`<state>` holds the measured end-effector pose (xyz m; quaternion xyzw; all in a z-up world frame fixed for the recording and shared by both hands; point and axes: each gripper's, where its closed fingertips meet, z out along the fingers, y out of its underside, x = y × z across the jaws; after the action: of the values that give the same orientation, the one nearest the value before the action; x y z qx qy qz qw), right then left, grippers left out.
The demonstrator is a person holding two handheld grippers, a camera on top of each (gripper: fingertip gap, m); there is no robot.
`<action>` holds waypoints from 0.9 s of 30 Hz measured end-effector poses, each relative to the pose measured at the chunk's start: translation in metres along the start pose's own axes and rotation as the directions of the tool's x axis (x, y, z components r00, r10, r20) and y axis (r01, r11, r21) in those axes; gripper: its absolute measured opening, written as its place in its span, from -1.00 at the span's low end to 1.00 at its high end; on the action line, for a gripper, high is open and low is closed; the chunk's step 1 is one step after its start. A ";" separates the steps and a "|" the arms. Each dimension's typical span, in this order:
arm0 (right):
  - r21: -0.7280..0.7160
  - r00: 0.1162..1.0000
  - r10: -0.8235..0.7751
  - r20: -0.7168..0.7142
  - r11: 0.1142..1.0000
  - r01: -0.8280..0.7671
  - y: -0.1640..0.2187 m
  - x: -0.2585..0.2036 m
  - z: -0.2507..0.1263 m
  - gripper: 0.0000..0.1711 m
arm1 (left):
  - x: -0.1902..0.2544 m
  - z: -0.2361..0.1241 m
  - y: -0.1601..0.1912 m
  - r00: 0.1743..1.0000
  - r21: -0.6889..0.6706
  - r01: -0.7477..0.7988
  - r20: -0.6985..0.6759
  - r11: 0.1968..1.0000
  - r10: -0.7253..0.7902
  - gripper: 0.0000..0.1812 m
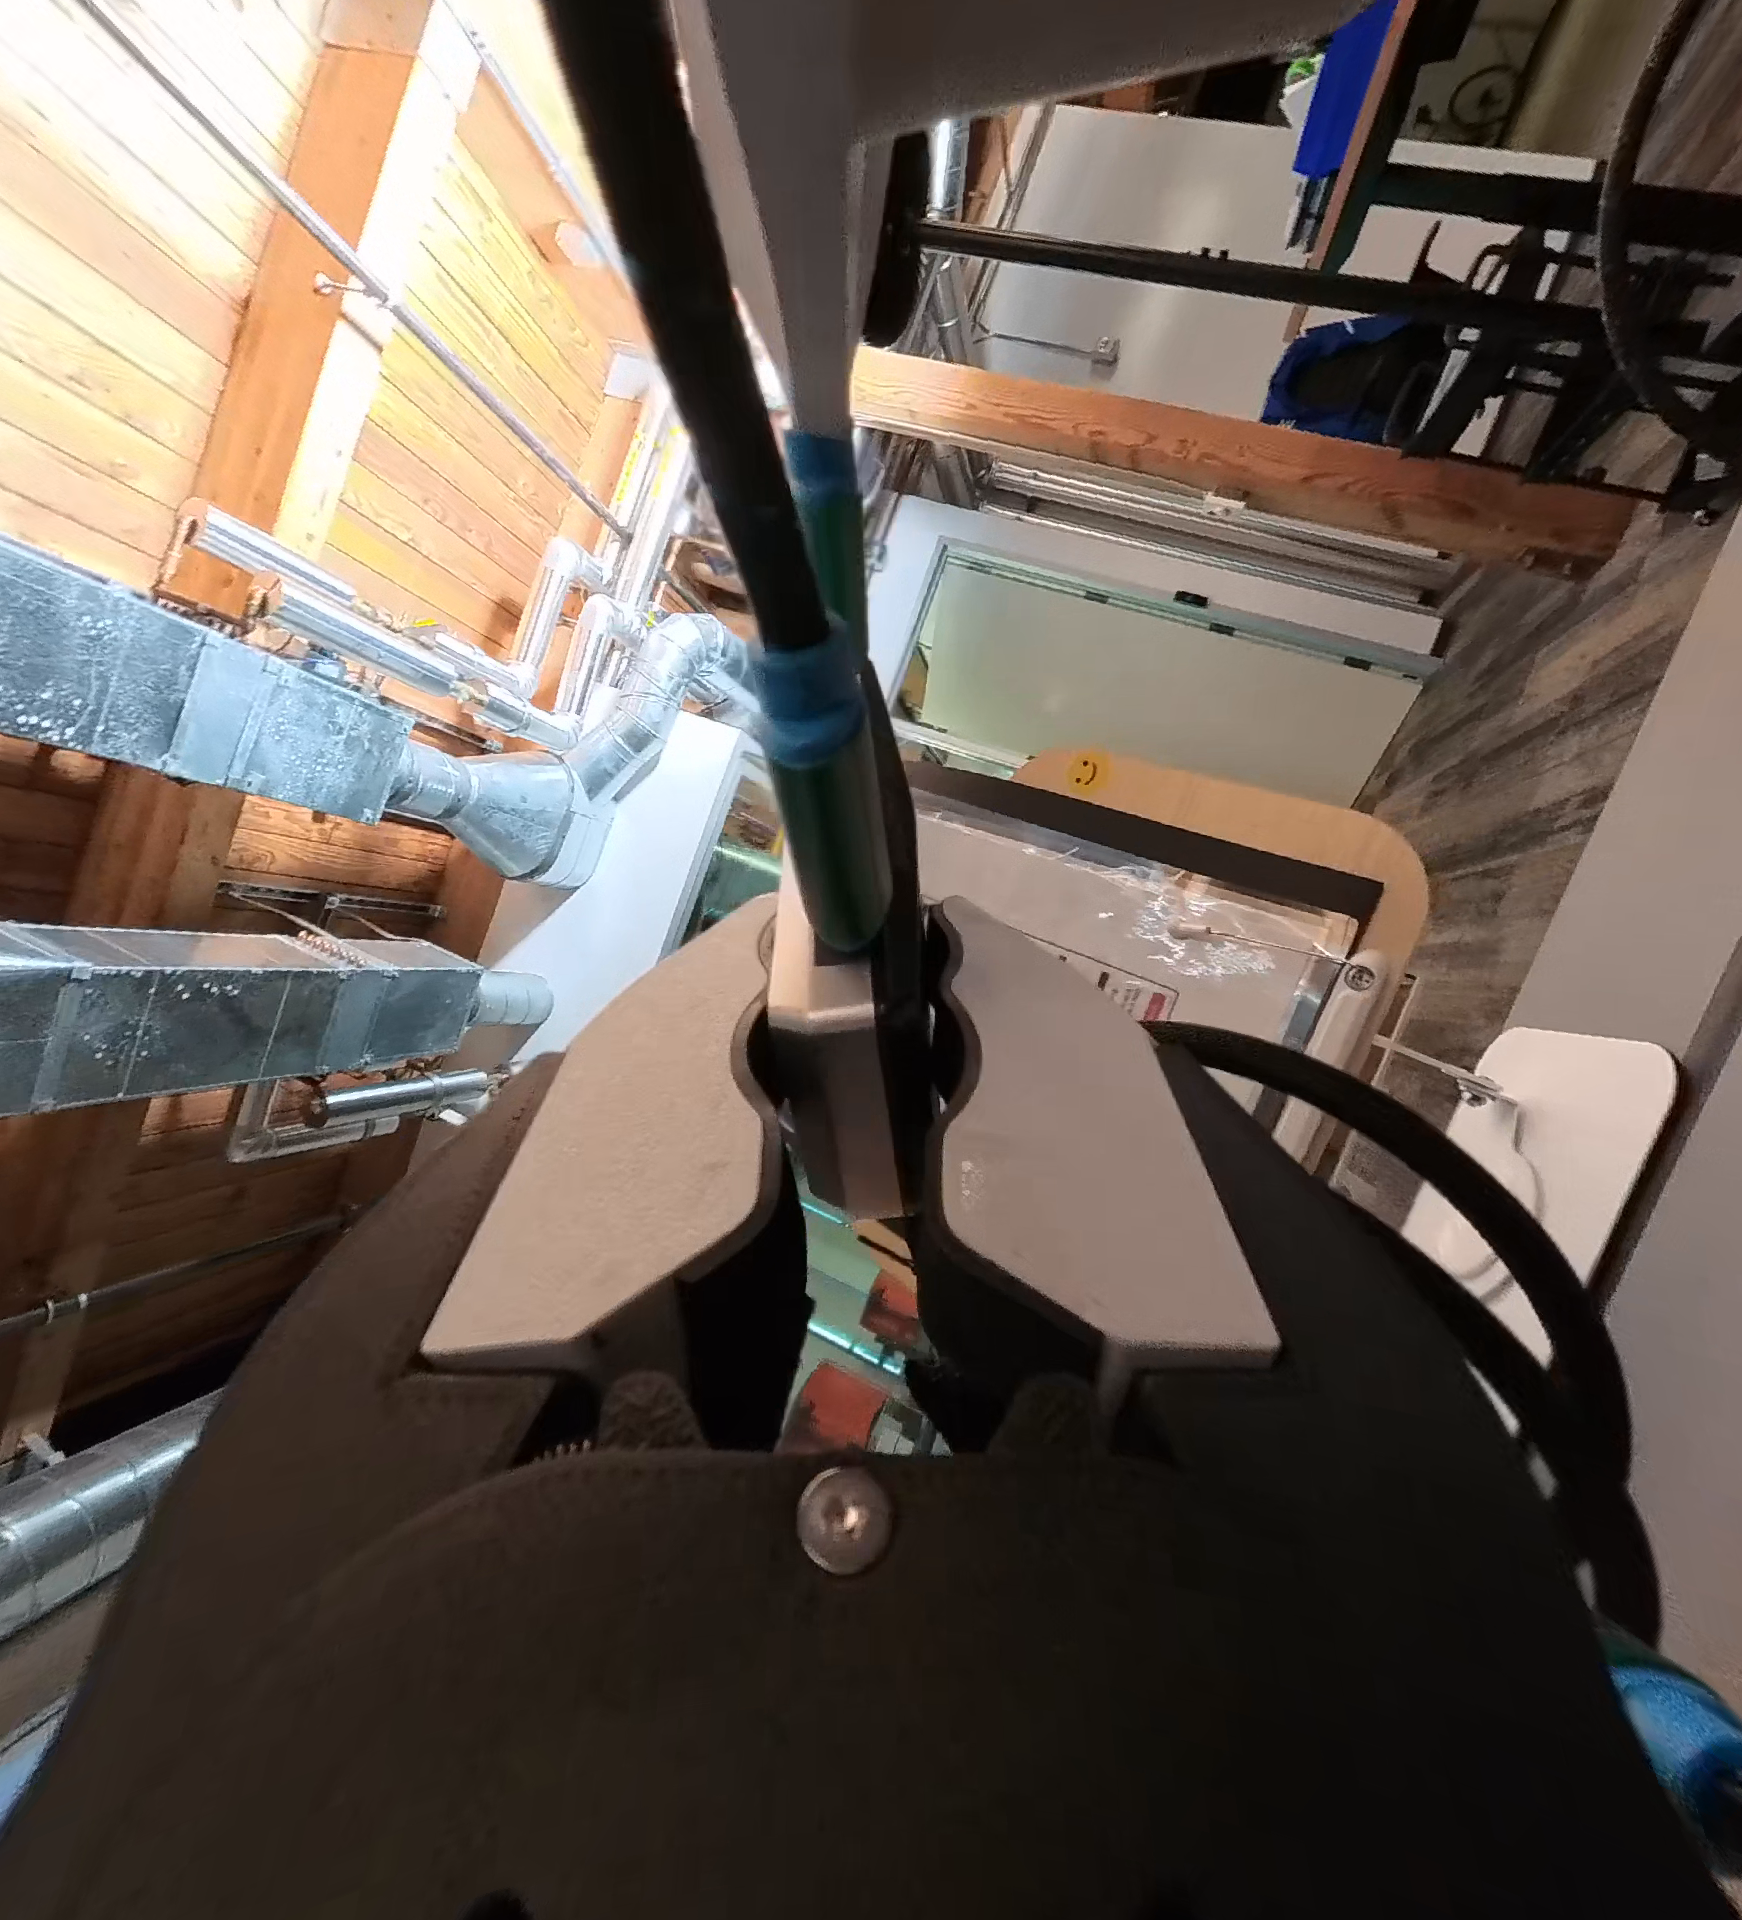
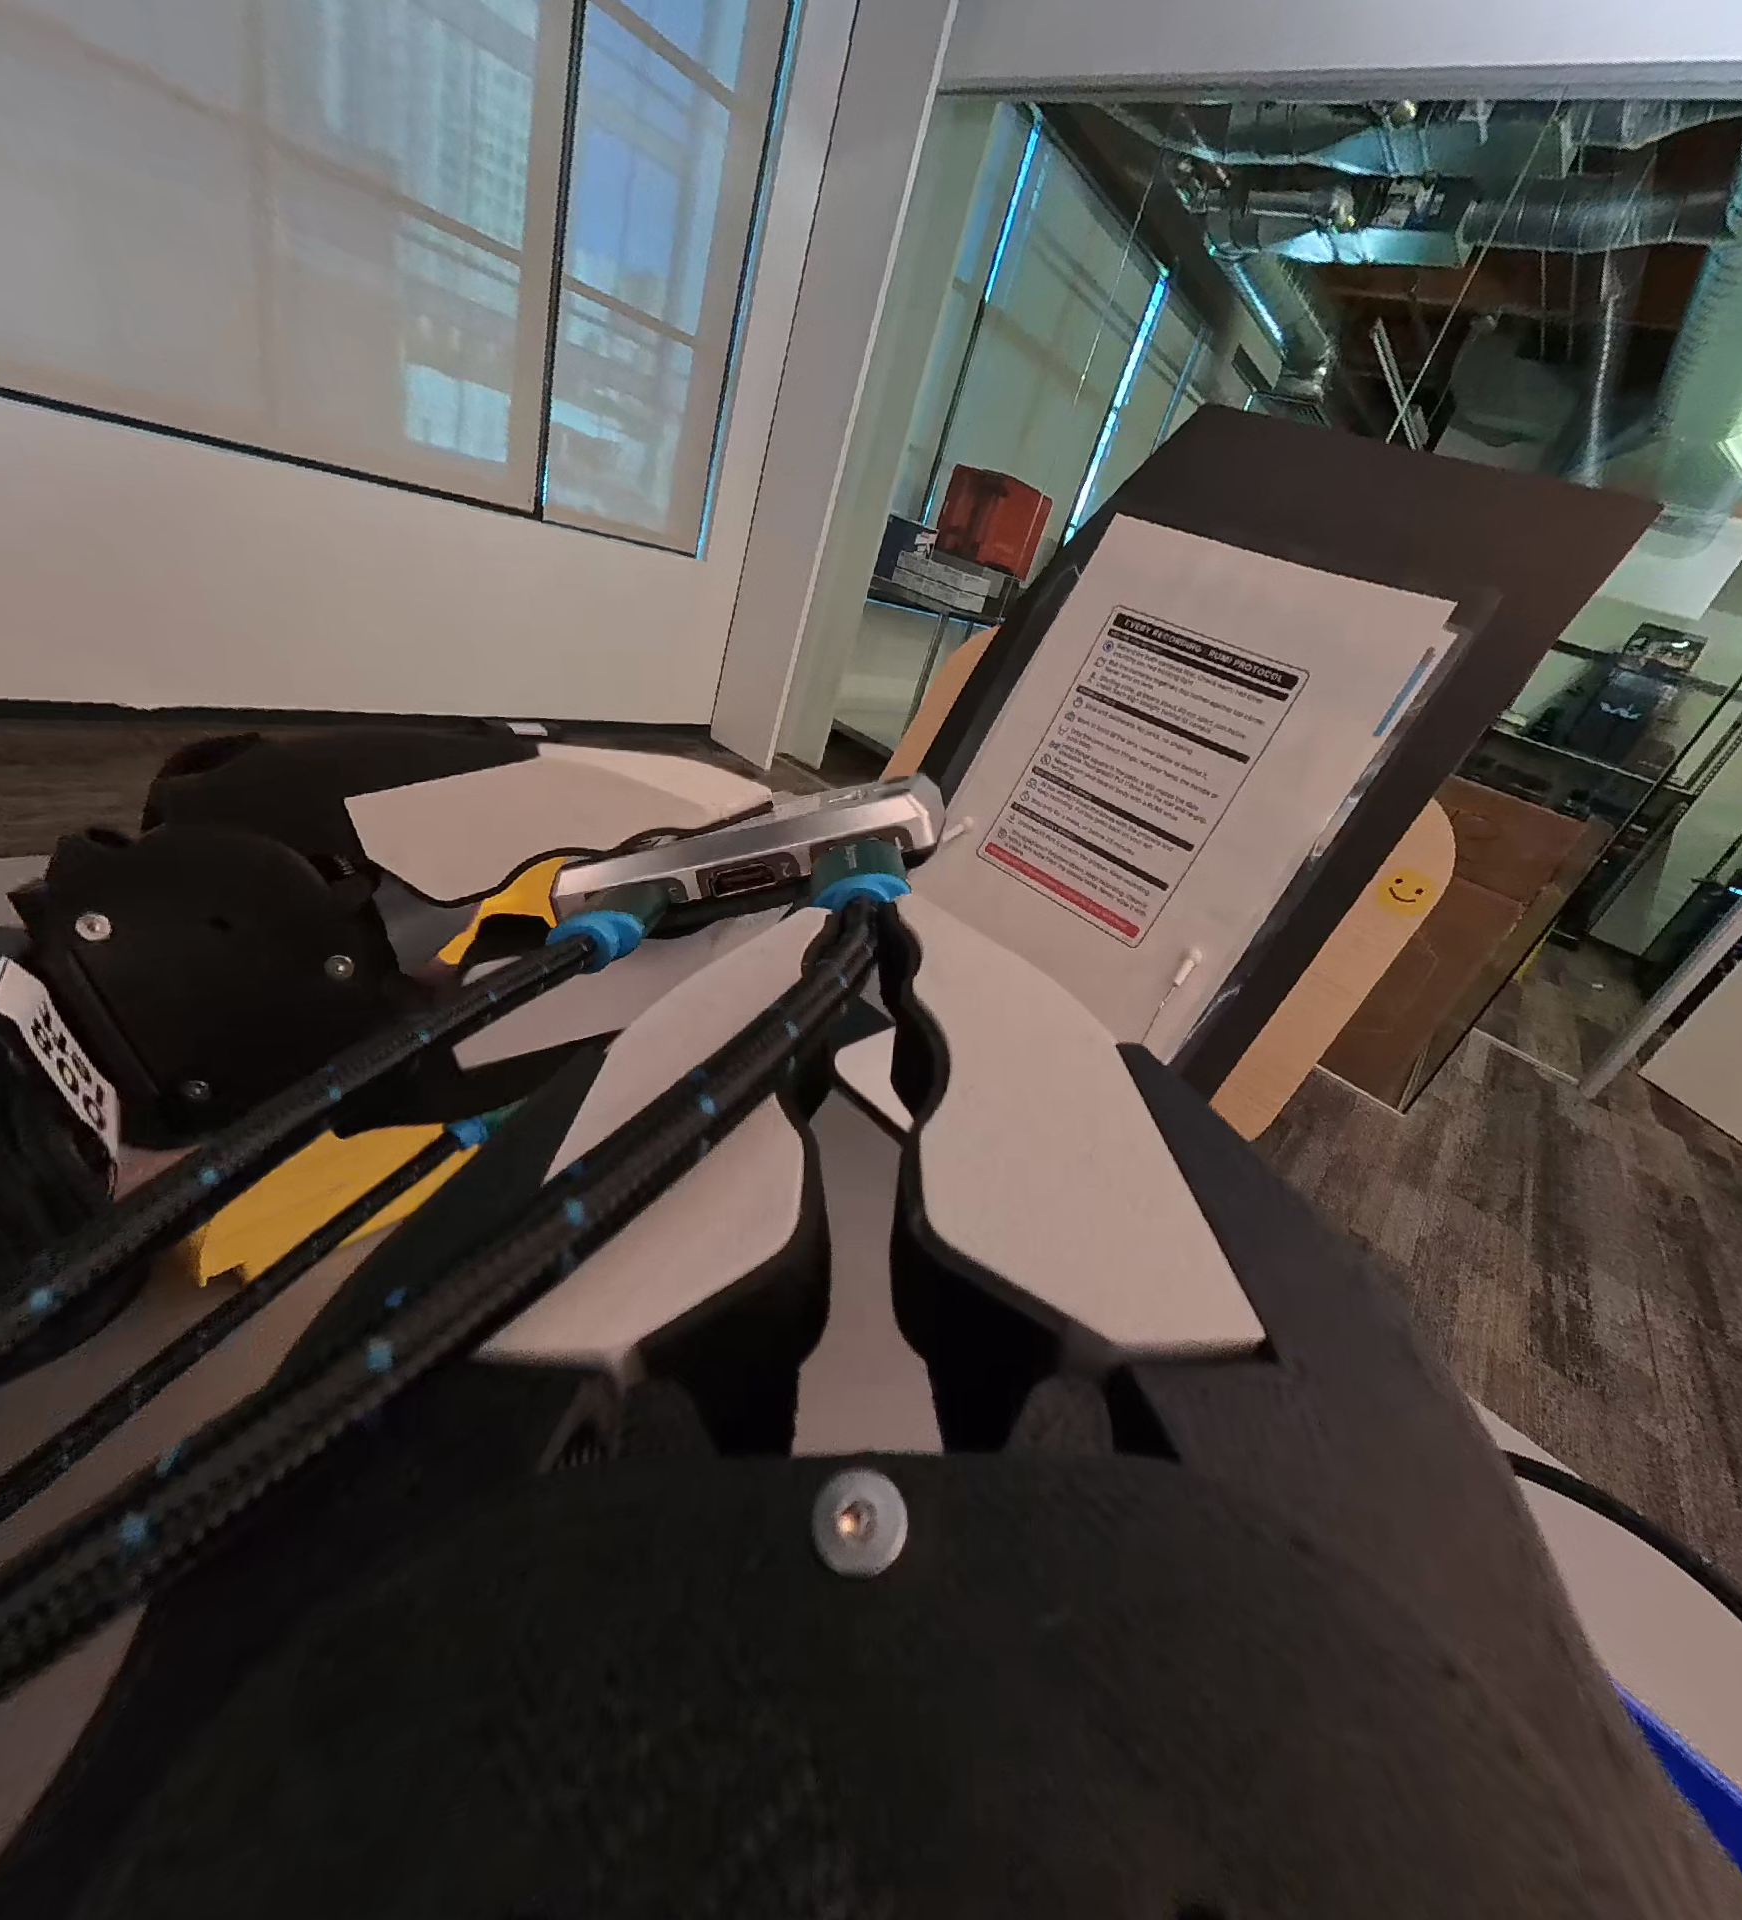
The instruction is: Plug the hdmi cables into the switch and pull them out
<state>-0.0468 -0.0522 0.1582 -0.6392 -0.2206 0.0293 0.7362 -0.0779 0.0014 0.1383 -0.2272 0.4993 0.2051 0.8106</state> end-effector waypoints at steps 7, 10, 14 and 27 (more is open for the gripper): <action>0.001 0.998 0.042 0.055 0.999 -0.043 0.000 -0.001 -0.003 -0.91 | 0.001 -0.004 -0.007 1.000 0.012 0.012 -0.007 1.000 -0.012 -0.77; 0.003 0.997 0.031 0.075 1.000 -0.031 0.000 -0.002 -0.005 -0.91 | -0.001 -0.007 -0.011 1.000 0.025 0.013 -0.003 1.000 -0.012 -0.78; 0.019 0.992 0.042 0.119 0.999 -0.045 -0.003 -0.002 -0.009 -0.91 | -0.003 -0.010 -0.018 1.000 0.054 0.015 0.006 0.998 -0.015 -0.79; 0.098 0.985 -0.072 0.155 0.994 0.057 -0.019 -0.009 -0.018 -0.92 | -0.019 -0.014 -0.029 0.985 0.170 0.157 0.040 0.973 -0.166 -0.64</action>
<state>-0.0530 -0.0753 0.1723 -0.5924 -0.2972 0.0663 0.7459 -0.0797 -0.0319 0.1547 -0.1930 0.4724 0.1022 0.8539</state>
